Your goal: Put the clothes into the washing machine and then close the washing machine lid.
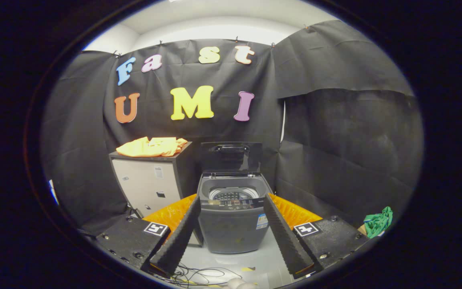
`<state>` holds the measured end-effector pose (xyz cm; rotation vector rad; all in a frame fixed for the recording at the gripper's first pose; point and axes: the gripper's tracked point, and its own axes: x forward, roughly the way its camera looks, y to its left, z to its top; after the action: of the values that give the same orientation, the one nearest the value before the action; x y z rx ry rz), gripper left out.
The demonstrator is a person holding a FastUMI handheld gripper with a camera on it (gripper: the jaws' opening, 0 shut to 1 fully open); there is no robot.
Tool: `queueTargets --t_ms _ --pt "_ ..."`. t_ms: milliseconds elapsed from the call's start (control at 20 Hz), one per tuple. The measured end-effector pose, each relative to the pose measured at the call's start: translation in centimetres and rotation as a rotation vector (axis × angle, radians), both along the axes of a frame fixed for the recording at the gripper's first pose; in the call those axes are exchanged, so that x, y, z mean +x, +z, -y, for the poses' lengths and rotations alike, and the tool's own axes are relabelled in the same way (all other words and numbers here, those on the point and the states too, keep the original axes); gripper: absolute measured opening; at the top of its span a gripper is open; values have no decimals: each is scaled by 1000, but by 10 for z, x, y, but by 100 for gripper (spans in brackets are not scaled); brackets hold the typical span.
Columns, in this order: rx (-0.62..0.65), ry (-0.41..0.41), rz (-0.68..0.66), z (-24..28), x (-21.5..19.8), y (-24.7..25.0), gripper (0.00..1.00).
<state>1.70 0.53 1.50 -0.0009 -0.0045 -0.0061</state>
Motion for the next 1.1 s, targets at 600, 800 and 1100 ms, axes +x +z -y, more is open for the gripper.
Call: queueTargets --t_ms 600,800,1100 --pt "22 67 77 -54 97 135 99" --pt "45 159 107 -114 151 192 99" --pt "61 279 81 -223 239 240 99"
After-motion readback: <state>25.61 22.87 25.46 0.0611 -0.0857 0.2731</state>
